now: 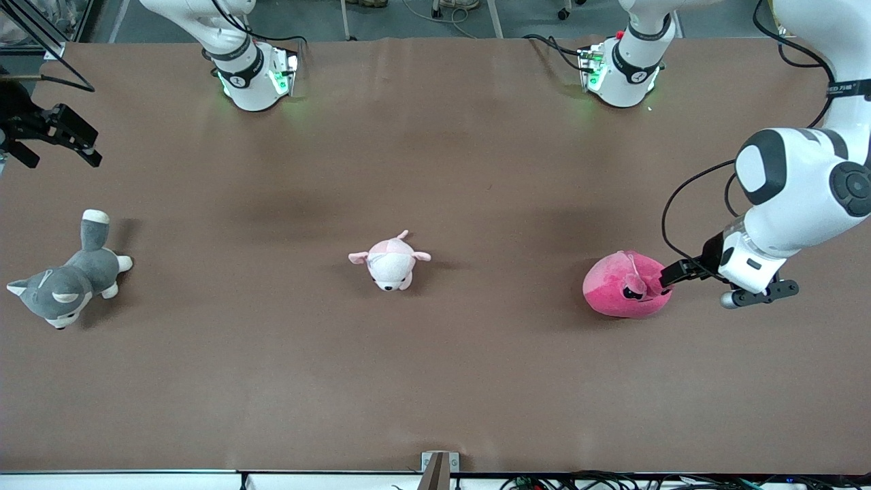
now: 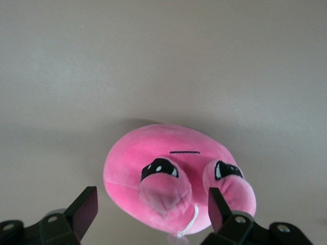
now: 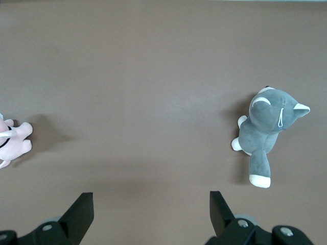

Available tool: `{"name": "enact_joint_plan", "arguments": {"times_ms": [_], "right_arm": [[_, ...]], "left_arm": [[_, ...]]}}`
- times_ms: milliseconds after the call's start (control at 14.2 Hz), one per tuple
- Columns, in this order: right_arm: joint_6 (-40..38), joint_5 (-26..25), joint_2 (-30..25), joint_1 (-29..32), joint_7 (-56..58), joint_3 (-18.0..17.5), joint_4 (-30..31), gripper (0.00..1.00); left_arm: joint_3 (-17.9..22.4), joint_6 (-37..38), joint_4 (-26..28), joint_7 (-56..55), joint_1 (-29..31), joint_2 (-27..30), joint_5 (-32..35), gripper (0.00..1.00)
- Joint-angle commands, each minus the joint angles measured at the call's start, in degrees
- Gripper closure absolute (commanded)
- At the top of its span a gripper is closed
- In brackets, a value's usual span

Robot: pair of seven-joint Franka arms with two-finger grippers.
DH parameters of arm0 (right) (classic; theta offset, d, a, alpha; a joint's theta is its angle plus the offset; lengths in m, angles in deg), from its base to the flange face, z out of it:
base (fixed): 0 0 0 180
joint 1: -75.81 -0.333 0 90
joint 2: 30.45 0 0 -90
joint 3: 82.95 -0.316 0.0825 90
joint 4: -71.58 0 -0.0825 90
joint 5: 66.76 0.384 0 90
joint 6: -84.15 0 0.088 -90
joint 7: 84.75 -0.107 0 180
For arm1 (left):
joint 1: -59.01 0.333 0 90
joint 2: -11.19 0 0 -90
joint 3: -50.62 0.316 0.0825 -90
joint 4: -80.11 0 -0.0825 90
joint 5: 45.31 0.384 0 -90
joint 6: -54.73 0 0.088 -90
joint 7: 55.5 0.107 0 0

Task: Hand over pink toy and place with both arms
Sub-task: 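Lower the left gripper and grasp the pink plush toy, then lift the pink toy and carry it toward the table middle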

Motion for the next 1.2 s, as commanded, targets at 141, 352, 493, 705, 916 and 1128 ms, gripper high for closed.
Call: {"name": "enact_joint_plan", "arguments": {"times_ms": [141, 352, 493, 705, 916, 1128], "right_arm": [[-0.4, -1.1, -0.9, -0.3, -0.6, 0.4, -0.3, 0.00], [-0.8, -0.5, -0.8, -0.2, -0.6, 0.4, -0.4, 0.00], [-1.3, -0.3, -0.7, 0.0, -0.7, 0.6, -0.6, 0.00], [-2.2, -0.3, -0.7, 0.2, -3.3, 0.8, -0.7, 0.00], [-2.7, -0.4, -0.7, 0.0, -4.3, 0.6, -1.0, 0.00], [-2.6, -0.4, 0.3, 0.2, -4.7, 0.7, -1.4, 0.00]], "left_arm": [[-1.0, -2.5, 0.2, -2.6, -0.6, -1.9, -0.9, 0.21], [-1.0, -2.6, 0.8, -2.6, -0.5, -2.2, -0.9, 0.47], [-1.0, -2.6, 0.8, -2.6, -0.4, -2.0, -0.9, 0.67], [-2.4, -2.0, 0.3, -3.1, -0.7, -0.8, -0.9, 0.97], [-6.1, -2.0, -0.4, -5.0, -0.7, 1.6, -0.8, 1.00], [-10.9, -1.5, -4.0, -5.3, -0.7, 2.4, -0.5, 1.00]]}}
